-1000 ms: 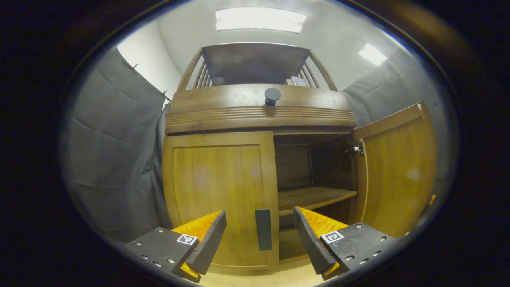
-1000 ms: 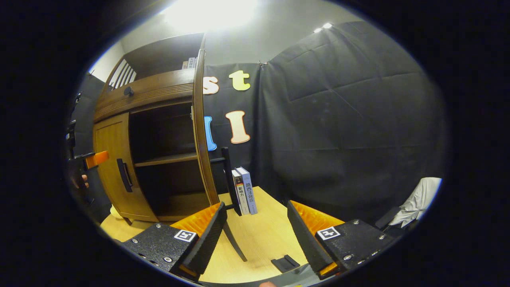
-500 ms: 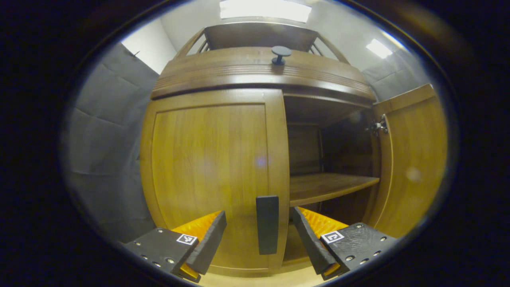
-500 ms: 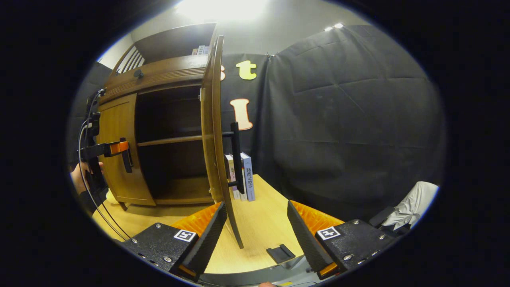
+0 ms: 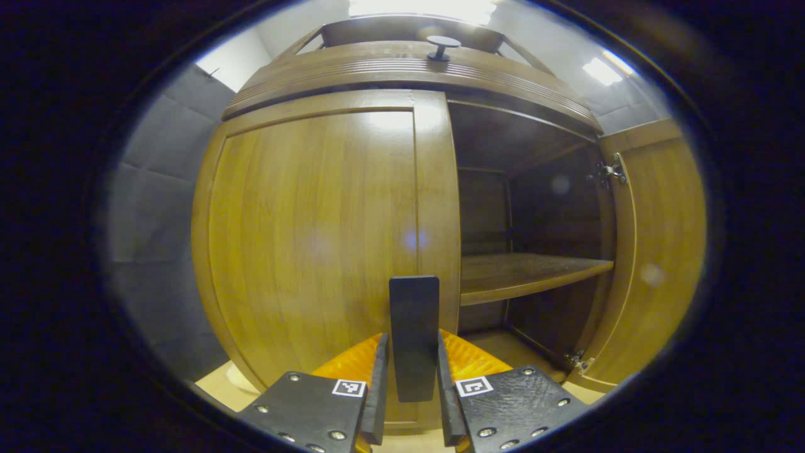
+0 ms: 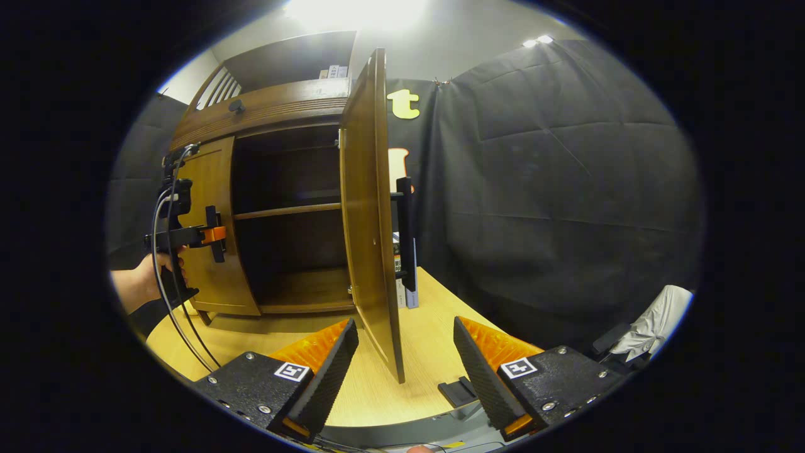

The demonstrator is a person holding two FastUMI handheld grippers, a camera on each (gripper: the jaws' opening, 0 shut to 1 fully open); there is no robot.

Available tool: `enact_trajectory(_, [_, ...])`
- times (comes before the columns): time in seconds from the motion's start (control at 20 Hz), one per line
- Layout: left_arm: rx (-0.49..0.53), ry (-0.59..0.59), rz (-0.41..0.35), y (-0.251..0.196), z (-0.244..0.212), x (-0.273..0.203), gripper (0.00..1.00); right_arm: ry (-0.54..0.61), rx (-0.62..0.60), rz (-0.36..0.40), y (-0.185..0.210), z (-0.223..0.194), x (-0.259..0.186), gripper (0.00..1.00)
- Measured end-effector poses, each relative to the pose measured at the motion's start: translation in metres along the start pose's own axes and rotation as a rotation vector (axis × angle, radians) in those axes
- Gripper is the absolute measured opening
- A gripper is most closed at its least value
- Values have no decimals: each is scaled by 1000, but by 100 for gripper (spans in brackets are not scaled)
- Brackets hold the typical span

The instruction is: Open the right door of the double-door shoe cabinet with the right hand, and open the left door with the left hand.

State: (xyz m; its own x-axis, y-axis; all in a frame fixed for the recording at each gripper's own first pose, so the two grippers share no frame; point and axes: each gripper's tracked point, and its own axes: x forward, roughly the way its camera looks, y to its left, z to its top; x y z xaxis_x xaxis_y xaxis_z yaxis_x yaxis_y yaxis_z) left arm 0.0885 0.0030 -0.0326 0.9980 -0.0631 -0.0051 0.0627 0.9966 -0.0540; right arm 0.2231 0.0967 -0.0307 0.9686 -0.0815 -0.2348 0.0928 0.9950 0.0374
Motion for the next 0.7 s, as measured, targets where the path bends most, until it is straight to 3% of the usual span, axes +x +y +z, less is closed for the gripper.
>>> enact_trajectory(0.3, [-23,32,-5,-3,4,-6,7,-22,-17,36,4,3,1,94])
enact_trajectory(0.35, [-31,27,-12,-4,7,-8,12,-26,-17,42,4,4,1,94])
enact_trajectory(0.5, [-33,20,-23,0,11,-21,7,-38,-18,56,7,5,2,94])
enact_trajectory(0.55, [-42,22,-29,1,14,-26,12,-41,-18,59,6,5,3,94])
enact_trajectory(0.7, [-45,22,-43,4,11,-51,12,-39,-17,77,9,4,3,94])
